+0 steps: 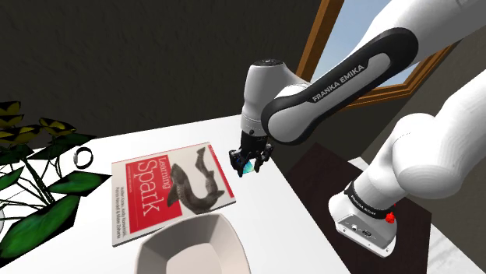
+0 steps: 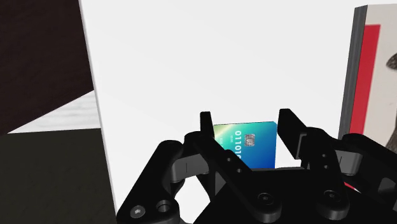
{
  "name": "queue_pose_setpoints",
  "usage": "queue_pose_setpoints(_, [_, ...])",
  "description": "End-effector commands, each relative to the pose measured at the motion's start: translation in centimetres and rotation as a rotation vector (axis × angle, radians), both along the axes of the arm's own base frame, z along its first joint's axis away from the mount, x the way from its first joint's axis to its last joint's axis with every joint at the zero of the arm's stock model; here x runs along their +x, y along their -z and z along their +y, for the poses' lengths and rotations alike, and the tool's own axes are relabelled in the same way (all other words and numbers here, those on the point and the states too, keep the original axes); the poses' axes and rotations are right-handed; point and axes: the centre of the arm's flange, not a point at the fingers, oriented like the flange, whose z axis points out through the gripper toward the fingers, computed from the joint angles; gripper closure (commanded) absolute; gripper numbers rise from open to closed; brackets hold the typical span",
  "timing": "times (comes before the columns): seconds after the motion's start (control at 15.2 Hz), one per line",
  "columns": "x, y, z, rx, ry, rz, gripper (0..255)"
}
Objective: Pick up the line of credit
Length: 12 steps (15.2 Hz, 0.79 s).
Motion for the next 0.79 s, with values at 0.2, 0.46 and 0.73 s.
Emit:
queue_pose_setpoints(0.2, [0.0, 0.1, 0.1, 0.001, -0.002, 0.000, 255])
queue_pose_setpoints(0.46, [0.0, -0.4, 0.1, 0.001, -0.002, 0.000, 255])
queue_pose_setpoints(0.73, [0.0, -2.5, 0.1, 0.000, -0.002, 0.000, 255])
